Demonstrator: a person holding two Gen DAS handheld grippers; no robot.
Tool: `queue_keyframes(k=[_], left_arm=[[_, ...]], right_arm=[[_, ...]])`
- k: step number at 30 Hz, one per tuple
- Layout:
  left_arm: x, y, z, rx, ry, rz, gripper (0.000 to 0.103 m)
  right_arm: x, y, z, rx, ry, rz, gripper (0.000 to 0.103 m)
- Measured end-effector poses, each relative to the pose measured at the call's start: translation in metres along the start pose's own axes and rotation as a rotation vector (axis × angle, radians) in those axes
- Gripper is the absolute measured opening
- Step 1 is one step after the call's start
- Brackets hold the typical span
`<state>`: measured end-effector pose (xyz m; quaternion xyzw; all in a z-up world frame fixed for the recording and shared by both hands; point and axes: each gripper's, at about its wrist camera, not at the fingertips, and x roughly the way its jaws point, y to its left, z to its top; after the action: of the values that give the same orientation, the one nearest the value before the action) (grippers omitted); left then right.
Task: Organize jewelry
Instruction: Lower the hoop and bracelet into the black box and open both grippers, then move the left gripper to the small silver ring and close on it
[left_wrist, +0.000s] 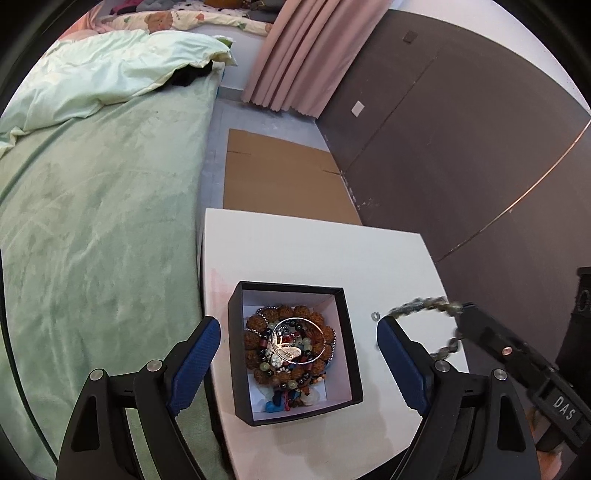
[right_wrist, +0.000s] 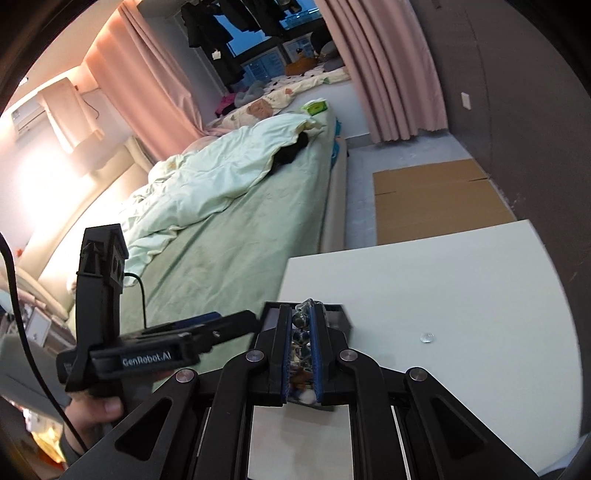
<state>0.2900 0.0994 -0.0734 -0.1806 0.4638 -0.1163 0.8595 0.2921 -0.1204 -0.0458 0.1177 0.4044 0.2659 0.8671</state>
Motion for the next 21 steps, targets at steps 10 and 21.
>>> queue_keyframes(k=[10,21], left_arm=[[-0.012,0.01,-0.002,-0.023,-0.038,-0.008,0.101],[-0.012,-0.028,0.003,0.029,-0.079,-0.061,0.103]], right_arm=[[0.023,-0.002,-0.007,0.128,0.04,0.054,0.061],[-0.017,-0.054,-0.024,0.196,-0.021,-0.008,0.092]])
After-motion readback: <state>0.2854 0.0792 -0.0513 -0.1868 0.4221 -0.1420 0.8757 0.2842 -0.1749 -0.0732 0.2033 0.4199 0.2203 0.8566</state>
